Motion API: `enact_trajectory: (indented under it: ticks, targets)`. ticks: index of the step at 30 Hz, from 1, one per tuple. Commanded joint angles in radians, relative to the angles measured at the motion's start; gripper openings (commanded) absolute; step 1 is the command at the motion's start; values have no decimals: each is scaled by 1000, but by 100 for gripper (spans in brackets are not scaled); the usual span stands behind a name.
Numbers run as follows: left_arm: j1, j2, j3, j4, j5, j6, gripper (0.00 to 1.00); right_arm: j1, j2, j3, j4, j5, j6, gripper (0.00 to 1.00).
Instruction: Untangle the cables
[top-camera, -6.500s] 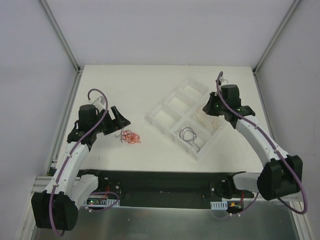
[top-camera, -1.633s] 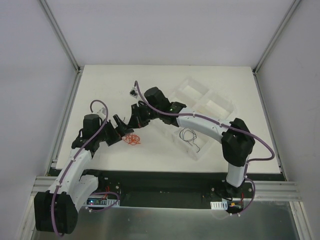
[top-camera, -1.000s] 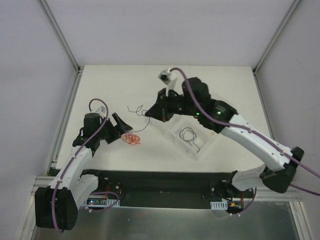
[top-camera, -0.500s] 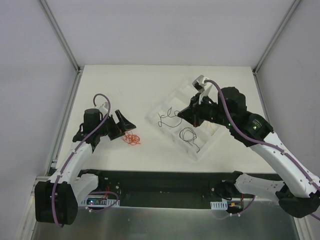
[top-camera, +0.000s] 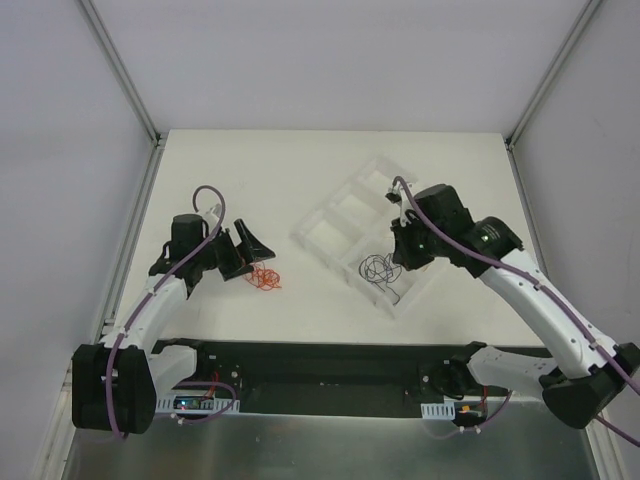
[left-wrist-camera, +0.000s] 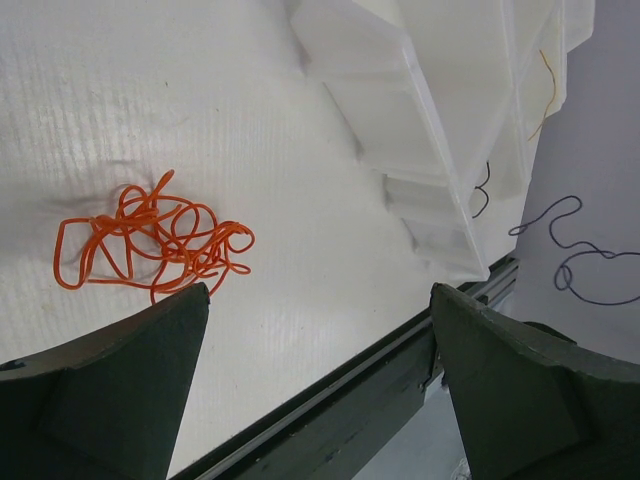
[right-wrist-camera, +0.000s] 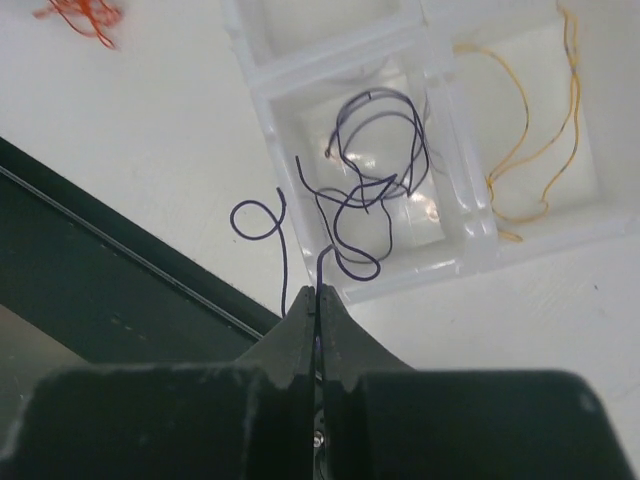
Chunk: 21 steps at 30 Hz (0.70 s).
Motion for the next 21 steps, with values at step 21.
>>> enact_trajectory:
  ticks: [21]
  targets:
    - [-1, 22, 2, -27, -33, 33, 93, 50, 414, -43, 139, 264, 26, 16]
